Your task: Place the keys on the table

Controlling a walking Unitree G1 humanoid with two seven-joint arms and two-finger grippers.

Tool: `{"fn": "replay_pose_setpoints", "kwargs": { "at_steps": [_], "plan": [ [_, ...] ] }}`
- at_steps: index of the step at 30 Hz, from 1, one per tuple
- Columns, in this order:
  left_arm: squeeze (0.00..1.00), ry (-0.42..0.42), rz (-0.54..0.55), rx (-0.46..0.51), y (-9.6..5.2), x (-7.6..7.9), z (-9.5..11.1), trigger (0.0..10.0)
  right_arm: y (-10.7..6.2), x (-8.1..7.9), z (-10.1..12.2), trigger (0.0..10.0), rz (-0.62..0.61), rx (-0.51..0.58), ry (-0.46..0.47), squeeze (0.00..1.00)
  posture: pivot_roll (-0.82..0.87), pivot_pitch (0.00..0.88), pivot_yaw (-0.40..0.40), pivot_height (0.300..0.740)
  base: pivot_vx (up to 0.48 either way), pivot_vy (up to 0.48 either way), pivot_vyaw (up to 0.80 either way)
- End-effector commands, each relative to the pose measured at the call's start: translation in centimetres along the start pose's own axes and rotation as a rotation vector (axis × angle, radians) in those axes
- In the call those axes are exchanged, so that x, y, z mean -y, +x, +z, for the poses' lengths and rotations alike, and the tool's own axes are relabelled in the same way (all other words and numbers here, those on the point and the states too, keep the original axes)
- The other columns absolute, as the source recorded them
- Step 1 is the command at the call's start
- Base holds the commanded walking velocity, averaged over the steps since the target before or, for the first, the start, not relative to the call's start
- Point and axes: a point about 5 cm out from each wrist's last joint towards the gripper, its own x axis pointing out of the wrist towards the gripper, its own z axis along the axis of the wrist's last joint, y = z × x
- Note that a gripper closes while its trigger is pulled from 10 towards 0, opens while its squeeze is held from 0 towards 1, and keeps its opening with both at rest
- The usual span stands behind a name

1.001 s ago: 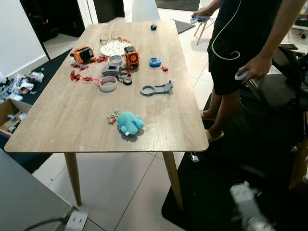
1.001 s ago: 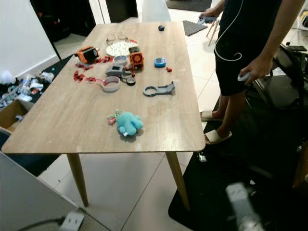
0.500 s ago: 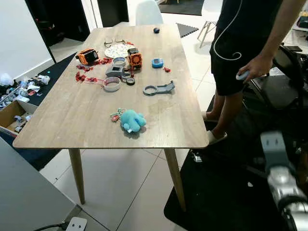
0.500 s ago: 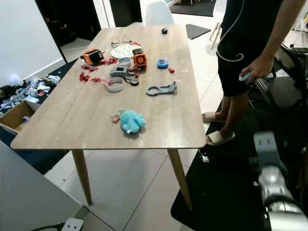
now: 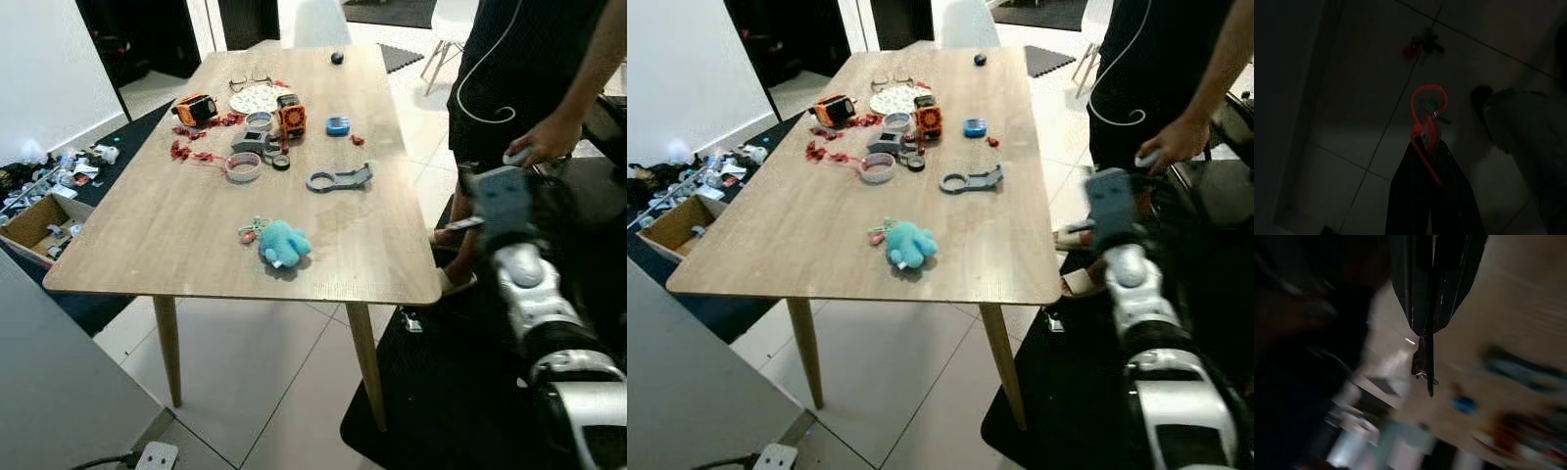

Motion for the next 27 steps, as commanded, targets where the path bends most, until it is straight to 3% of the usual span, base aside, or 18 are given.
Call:
{"fn": "replay_pose_setpoints", "kwargs": {
  "at_steps": [1,7,11,14,19,24,26,27],
  "plan": [
    [0.00,0.011,-0.011,-0.024,0.0,0.2,-0.6,10.0,0.4,-2.2,0.8,10.0,0.115,0.042,0.003,0.00,-0.06,0.024,0.081,0.740,0.000,0.000,0.00],
    [0.00,0.018,-0.019,-0.027,0.0,0.4,-0.7,10.0,1.0,-5.6,1.4,10.0,0.232,0.041,-0.009,0.00,-0.07,0.034,0.086,0.740,0.000,0.000,0.00],
    [0.00,0.016,-0.022,-0.025,0.0,0.5,-0.7,10.0,1.3,-6.4,1.0,10.0,0.246,-0.020,-0.033,0.00,-0.06,0.032,0.082,0.740,0.000,0.000,0.00],
    [0.00,0.015,-0.023,-0.025,0.0,0.6,-0.7,10.0,1.4,-6.5,0.8,10.0,0.240,-0.042,-0.039,0.00,-0.06,0.032,0.082,0.740,0.000,0.000,0.00],
    [0.00,0.015,-0.026,-0.029,0.0,0.6,-0.8,10.0,1.7,-4.4,0.5,10.0,0.105,-0.097,-0.051,0.00,-0.06,0.034,0.083,0.740,0.000,0.000,0.00],
    [0.00,0.018,-0.027,-0.030,0.0,0.6,-0.9,10.0,1.7,-4.0,0.5,10.0,0.084,-0.094,-0.041,0.00,-0.07,0.037,0.086,0.740,0.000,0.000,0.00],
    [0.00,0.020,-0.027,-0.028,0.0,0.6,-0.8,10.0,1.7,-3.9,0.4,10.0,0.068,-0.096,-0.044,1.00,-0.07,0.037,0.086,0.740,0.000,0.000,0.00],
    [0.00,0.020,-0.027,-0.027,0.0,0.6,-0.8,10.0,1.6,-3.9,0.3,10.0,0.059,-0.099,-0.046,1.00,-0.07,0.037,0.086,0.740,0.000,0.000,0.00]
  ]
}}
